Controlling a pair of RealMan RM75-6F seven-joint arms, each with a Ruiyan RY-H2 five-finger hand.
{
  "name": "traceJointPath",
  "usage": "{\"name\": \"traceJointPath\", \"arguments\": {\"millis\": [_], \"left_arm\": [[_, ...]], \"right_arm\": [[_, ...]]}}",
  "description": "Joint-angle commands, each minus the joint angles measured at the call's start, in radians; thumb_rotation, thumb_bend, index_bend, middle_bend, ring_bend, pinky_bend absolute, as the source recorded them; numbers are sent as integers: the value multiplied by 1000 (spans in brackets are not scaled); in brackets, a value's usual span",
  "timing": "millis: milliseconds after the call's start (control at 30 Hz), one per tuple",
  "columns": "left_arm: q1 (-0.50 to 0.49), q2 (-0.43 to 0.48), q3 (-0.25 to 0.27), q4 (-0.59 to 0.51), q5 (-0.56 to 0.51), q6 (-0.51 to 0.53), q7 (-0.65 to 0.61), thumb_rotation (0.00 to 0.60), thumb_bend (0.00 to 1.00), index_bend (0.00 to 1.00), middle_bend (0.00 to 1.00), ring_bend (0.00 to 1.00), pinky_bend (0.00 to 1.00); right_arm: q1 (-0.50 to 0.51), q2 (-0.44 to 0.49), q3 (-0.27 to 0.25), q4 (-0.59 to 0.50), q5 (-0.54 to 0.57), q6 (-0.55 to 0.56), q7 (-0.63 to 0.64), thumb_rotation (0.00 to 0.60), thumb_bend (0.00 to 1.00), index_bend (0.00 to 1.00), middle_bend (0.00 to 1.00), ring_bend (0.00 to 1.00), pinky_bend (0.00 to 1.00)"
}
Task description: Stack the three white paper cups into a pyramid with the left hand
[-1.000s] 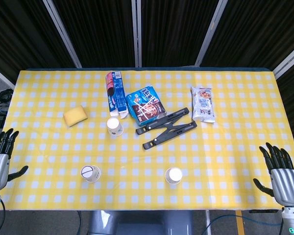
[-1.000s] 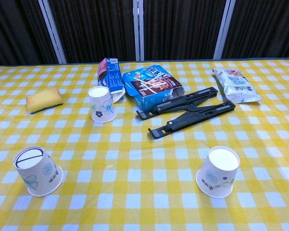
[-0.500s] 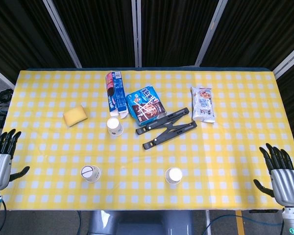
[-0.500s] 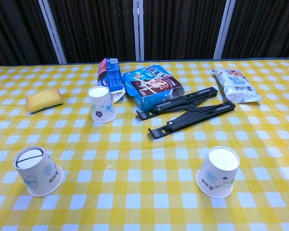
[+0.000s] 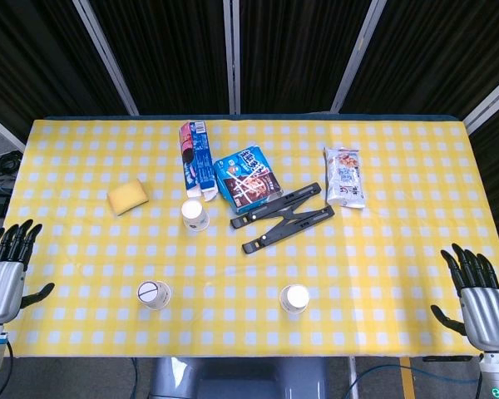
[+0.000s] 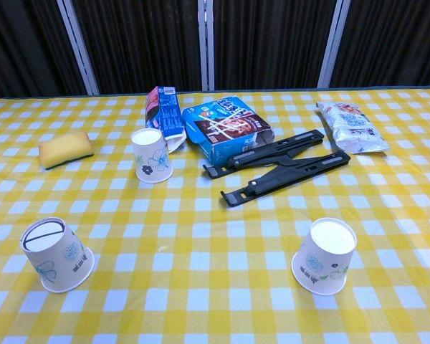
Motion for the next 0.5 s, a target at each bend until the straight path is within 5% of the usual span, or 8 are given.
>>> {"name": "traceJointPath", "arguments": {"millis": [33,333,500], "left_arm": [[-27,16,28,-22,45,-51,19,600,78,27,0,0,0],[-110,1,59,-83,63,-211,138,600,90,156,0,0,0],[-151,-31,60,-101,38,-284,198,600,186,195,0,0,0]], "right_arm": [[-2,5,2,-3,2,4,7,600,89,0,0,0,0],[-6,14,4,-7,3,10,24,600,89,0,0,0,0],[-6,17,5,-8,3,10,29,600,90,0,0,0,0]]}}
